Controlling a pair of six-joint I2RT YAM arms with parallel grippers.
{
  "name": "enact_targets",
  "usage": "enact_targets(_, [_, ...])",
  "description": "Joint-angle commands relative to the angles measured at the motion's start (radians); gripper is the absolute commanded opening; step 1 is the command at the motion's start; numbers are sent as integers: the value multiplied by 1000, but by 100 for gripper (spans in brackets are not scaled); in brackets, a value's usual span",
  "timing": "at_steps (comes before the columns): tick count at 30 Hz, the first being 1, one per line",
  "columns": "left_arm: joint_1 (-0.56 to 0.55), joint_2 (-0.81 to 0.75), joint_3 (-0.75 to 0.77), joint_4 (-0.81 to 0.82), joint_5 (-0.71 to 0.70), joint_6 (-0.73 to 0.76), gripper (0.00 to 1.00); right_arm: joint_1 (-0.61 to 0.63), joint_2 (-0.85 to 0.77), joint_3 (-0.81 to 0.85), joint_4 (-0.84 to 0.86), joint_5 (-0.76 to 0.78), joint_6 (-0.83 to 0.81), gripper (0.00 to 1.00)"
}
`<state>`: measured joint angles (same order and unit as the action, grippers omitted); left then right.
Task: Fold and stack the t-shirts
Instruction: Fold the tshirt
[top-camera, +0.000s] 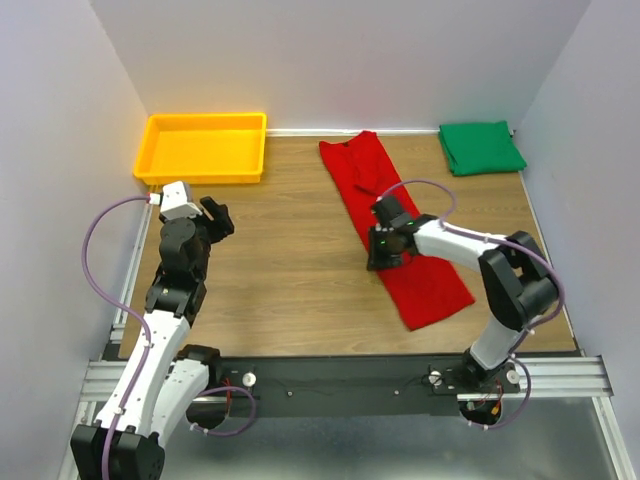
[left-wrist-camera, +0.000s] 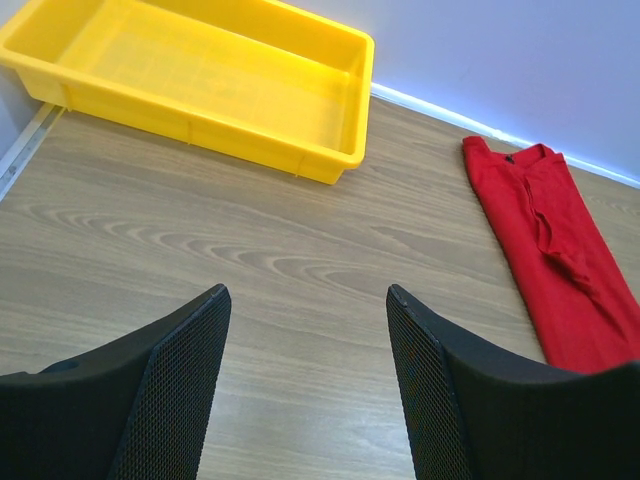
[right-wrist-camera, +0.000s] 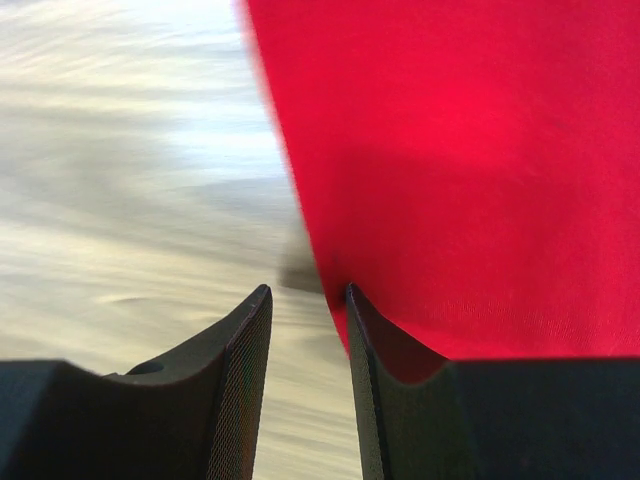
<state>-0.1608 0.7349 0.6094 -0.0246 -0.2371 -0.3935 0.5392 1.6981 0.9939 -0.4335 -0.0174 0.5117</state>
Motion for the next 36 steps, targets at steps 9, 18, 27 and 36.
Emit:
enact_targets(9, [3, -11, -6, 9, 174, 63, 73, 263, 336, 386, -27, -10, 206, 44])
enact_targets(18, [3, 106, -7, 26, 335, 68, 72, 301, 321, 508, -31, -18, 169, 47])
enact_targets(27, [-80, 235, 121, -265, 443, -27, 72, 301, -87, 91, -214, 129, 188, 53])
enact_targets(36, [-399, 314, 106, -440, 366, -200, 72, 298, -380, -270, -269, 85, 363, 55])
